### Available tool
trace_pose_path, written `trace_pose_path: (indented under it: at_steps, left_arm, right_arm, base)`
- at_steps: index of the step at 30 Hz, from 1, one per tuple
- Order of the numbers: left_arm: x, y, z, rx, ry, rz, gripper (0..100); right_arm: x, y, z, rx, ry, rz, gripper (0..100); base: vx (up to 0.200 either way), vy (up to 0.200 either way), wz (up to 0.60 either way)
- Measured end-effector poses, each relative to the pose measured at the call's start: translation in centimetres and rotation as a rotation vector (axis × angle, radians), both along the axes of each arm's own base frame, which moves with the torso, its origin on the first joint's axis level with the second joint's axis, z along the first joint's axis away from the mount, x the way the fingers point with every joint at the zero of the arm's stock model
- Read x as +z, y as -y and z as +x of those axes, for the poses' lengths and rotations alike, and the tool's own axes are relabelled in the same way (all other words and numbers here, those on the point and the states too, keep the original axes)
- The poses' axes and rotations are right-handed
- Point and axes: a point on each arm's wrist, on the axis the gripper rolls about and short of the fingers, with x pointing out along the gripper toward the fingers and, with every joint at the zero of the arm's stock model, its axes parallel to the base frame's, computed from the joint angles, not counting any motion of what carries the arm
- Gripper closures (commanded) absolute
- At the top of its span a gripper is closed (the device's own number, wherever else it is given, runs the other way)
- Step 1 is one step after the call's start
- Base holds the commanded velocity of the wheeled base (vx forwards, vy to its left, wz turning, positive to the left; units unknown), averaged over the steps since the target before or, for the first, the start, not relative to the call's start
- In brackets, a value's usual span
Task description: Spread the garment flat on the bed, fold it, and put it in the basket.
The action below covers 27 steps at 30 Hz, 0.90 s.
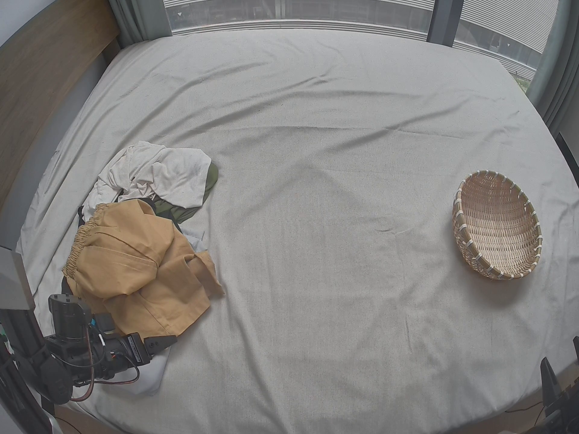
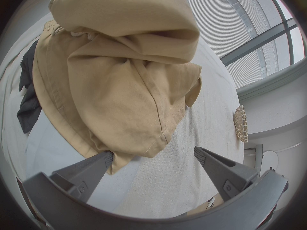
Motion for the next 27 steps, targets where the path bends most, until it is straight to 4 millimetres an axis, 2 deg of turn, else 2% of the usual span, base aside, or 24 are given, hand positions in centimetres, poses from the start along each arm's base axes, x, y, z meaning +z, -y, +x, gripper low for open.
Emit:
trace_pose_path:
  at_steps: [8, 9, 27]
  left_arm:
    - [-0.7, 0.0, 0.2, 0.0, -0.019, 0.001, 0]
    - [-0.6, 0.0, 0.3, 0.001, -0.013, 0.0, 100]
    - [-0.3, 0.7, 1.4, 0.006, 0.086, -0.055, 100]
  right_arm:
    - [0.0, 0.0, 0.0, 0.0, 0.0, 0.0, 0]
    - [0.0, 0.0, 0.0, 0.0, 0.0, 0.0, 0]
    - [0.0, 0.0, 0.0, 0.0, 0.0, 0.0, 0]
  base:
    - [0.0, 0.0, 0.0]
    - [0.0, 0.0, 0.0]
    - [0.0, 0.0, 0.0]
